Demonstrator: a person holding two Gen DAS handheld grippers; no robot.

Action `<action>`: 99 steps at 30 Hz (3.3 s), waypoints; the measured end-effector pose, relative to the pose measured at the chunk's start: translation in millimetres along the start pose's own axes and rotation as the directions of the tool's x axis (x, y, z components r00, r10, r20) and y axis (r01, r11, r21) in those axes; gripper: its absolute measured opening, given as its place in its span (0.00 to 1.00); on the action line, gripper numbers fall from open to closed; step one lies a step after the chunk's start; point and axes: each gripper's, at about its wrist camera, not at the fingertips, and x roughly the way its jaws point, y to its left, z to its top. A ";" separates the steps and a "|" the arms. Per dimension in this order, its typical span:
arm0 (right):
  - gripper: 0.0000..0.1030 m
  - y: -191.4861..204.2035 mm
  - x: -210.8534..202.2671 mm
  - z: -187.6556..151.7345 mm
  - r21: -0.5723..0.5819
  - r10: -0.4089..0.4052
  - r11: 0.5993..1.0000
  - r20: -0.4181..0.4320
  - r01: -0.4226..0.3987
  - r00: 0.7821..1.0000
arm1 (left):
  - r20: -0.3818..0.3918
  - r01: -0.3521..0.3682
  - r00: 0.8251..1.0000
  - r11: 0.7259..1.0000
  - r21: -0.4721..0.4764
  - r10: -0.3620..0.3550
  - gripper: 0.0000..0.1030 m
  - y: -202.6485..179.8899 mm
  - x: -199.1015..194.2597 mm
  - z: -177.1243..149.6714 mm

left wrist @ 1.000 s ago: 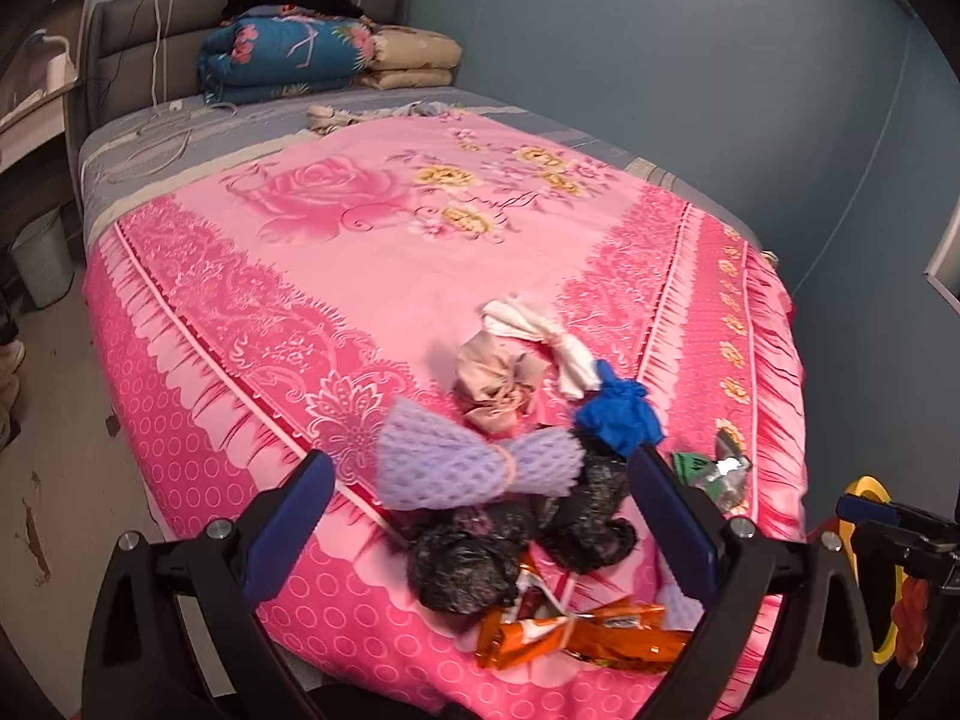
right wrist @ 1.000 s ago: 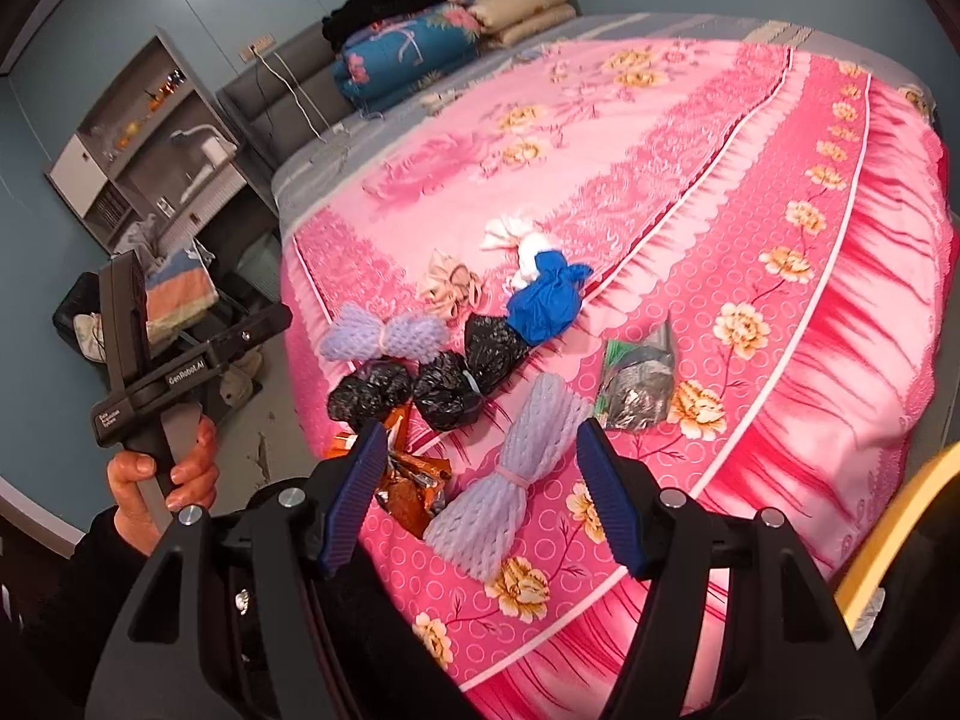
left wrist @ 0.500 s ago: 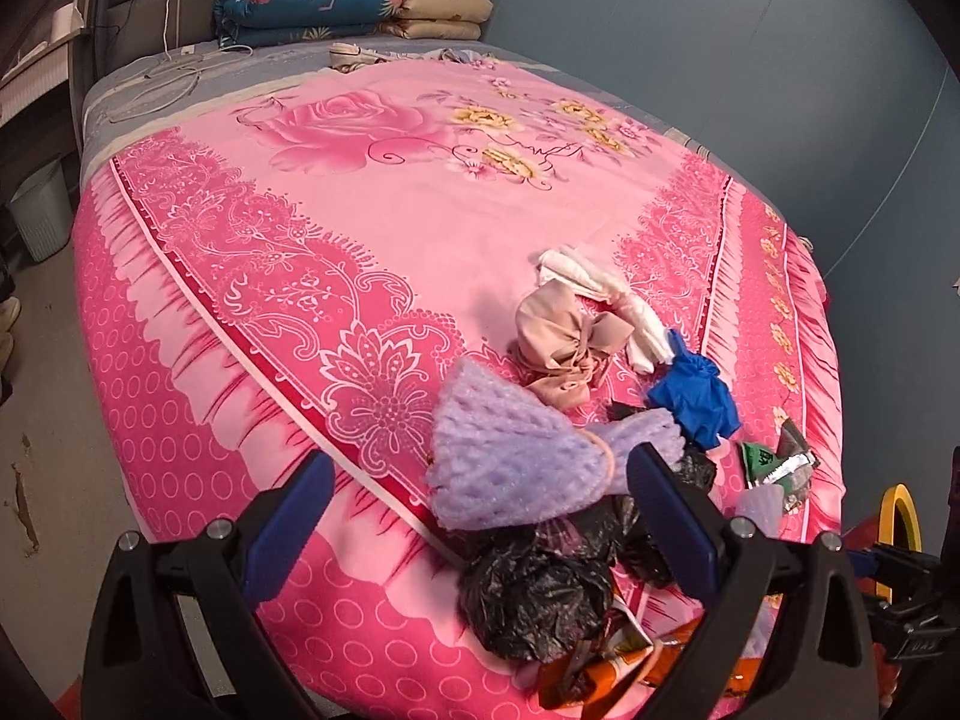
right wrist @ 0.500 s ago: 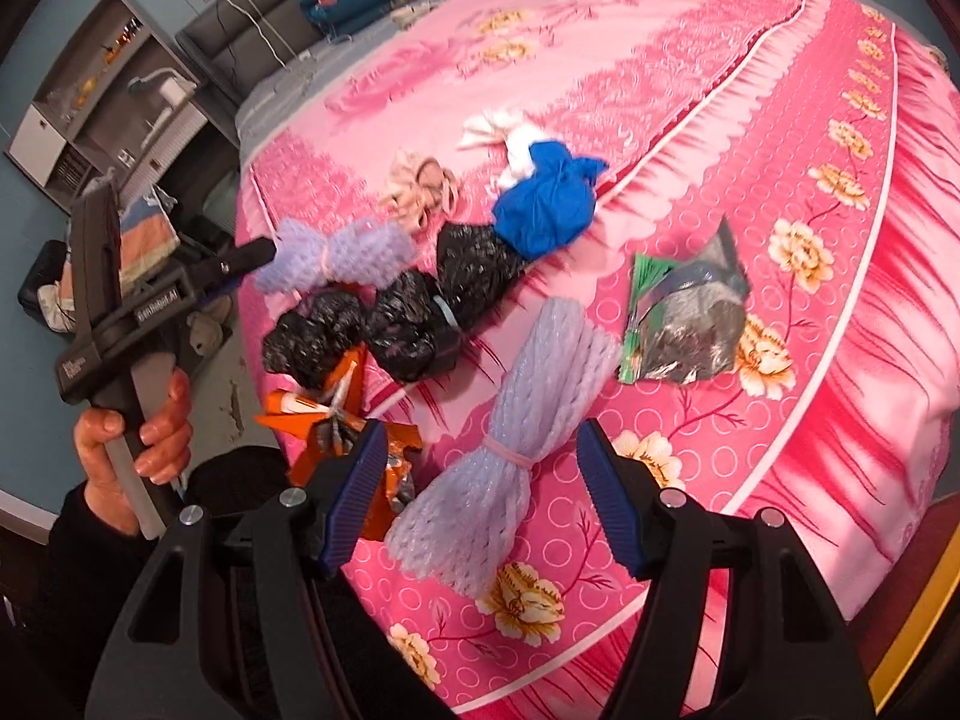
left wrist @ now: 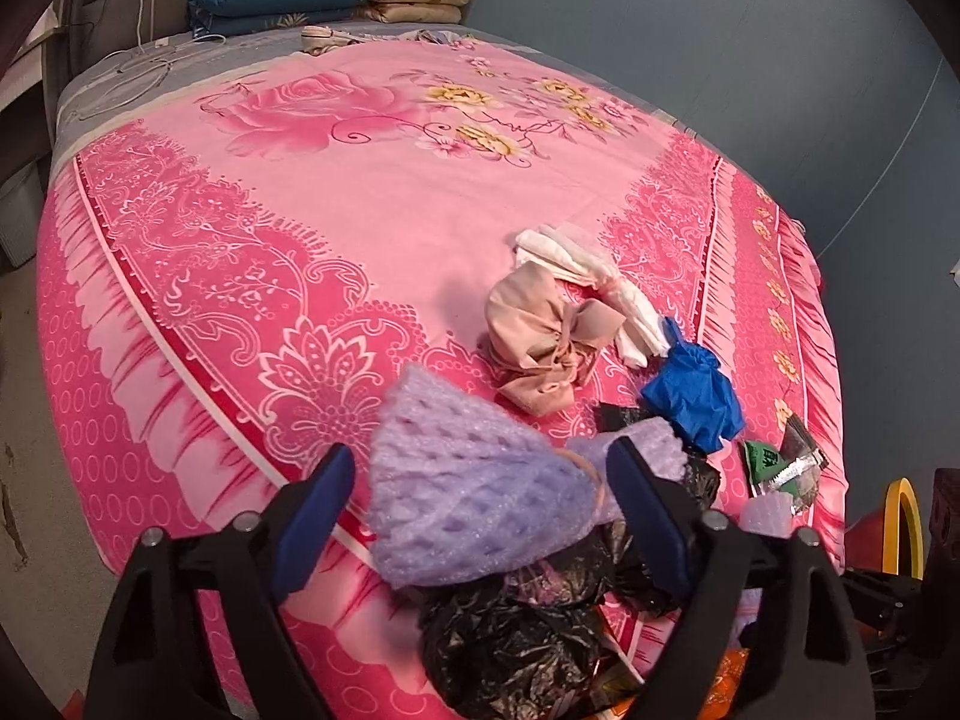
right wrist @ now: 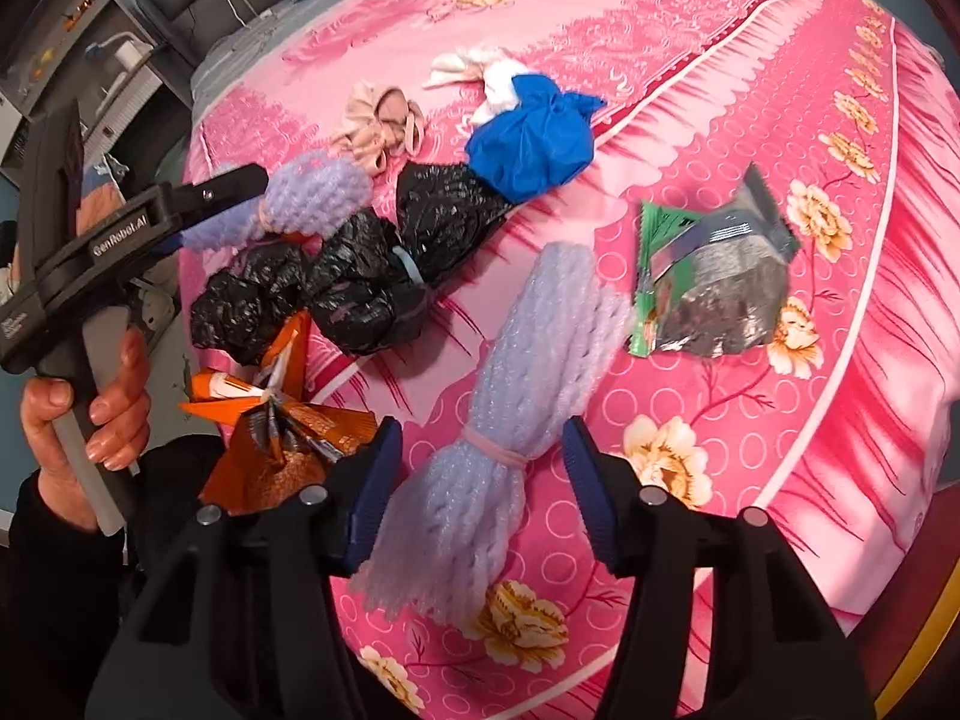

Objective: Collect trash
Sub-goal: 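Grasp the lavender foam net with the left tool while the right tool grasps the white foam net, then carry the lavender net with the left tool while the right tool carries the white net to the bin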

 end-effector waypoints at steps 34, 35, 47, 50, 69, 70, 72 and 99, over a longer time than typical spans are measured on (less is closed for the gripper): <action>0.23 6.2 -69.3 -12.0 -0.011 0.038 0.999 0.112 -0.037 0.993 | 0.107 0.118 0.987 0.993 0.018 -0.119 0.16 -14.2 -83.9 0.4; 0.23 5.3 -72.1 -13.2 -0.012 0.039 0.999 0.117 -0.038 0.992 | 0.111 0.119 0.987 0.993 0.019 -0.120 0.16 -15.4 -86.8 0.0; 0.23 -7.4 -122.6 -28.3 -0.002 0.045 0.999 0.214 -0.046 0.976 | 0.148 0.130 0.980 0.991 0.031 -0.133 0.16 -35.4 -120.3 -12.5; 0.23 -12.3 -133.6 -32.1 0.006 0.046 0.999 0.238 -0.049 0.970 | 0.150 0.133 0.979 0.991 0.035 -0.136 0.16 -41.7 -126.6 -15.6; 0.23 -52.6 -190.2 -48.6 0.075 0.047 0.994 0.357 -0.079 0.933 | 0.162 0.161 0.972 0.985 0.060 -0.168 0.16 -75.2 -148.8 -22.7; 0.23 -55.3 -194.0 -49.4 0.079 0.046 0.994 0.365 -0.080 0.930 | 0.160 0.166 0.972 0.984 0.062 -0.174 0.16 -78.2 -149.3 -23.3; 0.23 -61.3 -201.5 -50.8 0.090 0.042 0.993 0.380 -0.083 0.924 | 0.155 0.176 0.970 0.982 0.070 -0.185 0.16 -85.6 -149.9 -24.1; 0.23 -145.5 -288.7 -97.3 0.242 -0.039 0.963 0.567 -0.121 0.823 | 0.058 0.319 0.936 0.907 0.273 -0.347 0.16 -213.3 -158.0 -55.4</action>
